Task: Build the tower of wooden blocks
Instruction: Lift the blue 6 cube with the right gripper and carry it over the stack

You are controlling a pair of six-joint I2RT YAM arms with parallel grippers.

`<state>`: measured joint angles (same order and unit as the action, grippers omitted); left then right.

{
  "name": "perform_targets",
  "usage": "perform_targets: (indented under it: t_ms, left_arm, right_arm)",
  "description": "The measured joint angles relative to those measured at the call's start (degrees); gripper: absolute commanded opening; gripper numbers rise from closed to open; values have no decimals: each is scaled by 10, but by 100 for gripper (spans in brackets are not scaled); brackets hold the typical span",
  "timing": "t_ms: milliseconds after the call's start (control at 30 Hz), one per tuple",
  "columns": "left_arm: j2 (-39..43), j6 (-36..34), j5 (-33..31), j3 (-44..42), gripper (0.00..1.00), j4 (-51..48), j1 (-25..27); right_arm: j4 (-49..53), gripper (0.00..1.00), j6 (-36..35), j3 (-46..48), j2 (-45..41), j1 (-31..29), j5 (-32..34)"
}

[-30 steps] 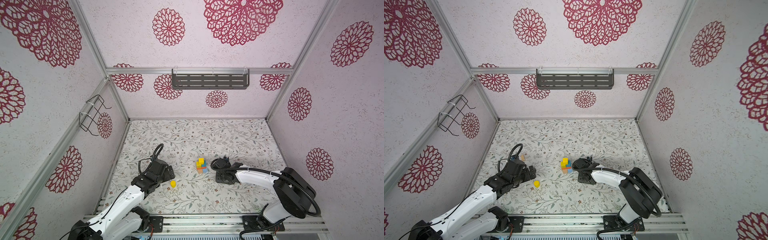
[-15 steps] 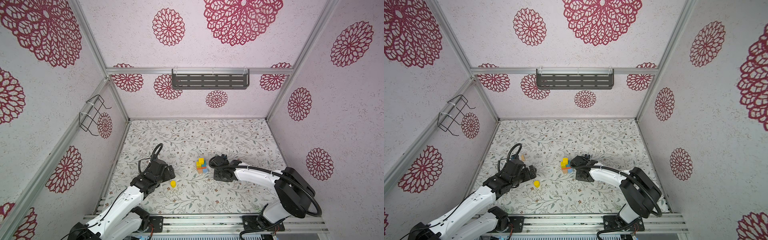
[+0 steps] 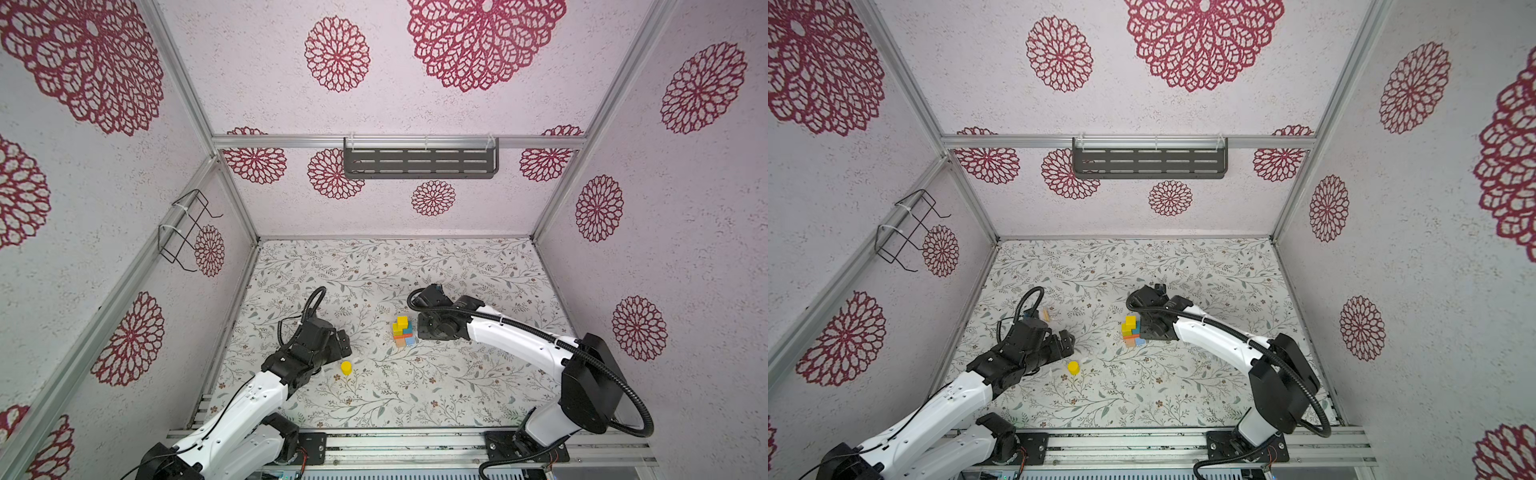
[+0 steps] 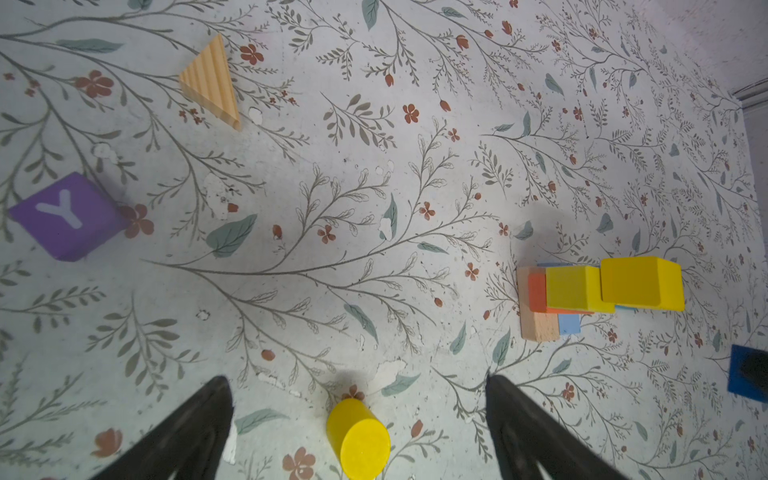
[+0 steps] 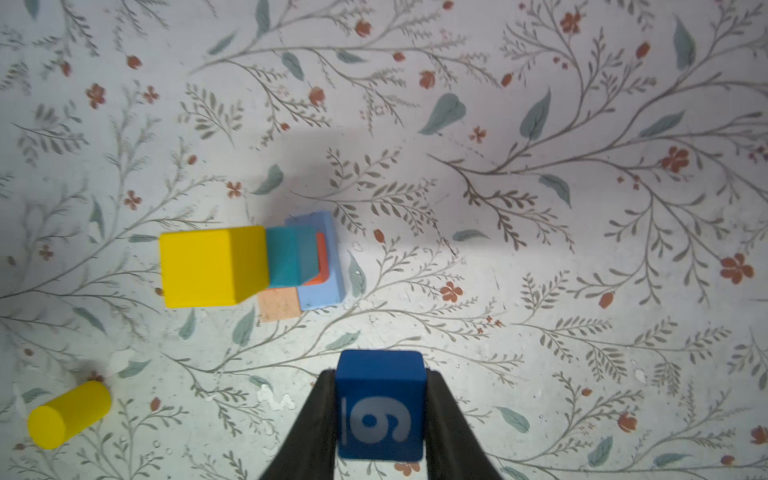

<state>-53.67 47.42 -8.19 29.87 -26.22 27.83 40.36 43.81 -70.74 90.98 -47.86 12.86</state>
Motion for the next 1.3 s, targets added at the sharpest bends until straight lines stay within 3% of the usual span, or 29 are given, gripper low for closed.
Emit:
perform_targets:
  t_ms: [500,1300]
  left_arm:
    - [4,7,-2,-8,97,1,0]
    - [-33,1,4,-12,97,29,-15]
  right_arm:
    - [51,32,-40,-131,87,0,-16]
    - [71,32,-53,-218,157,0,-50]
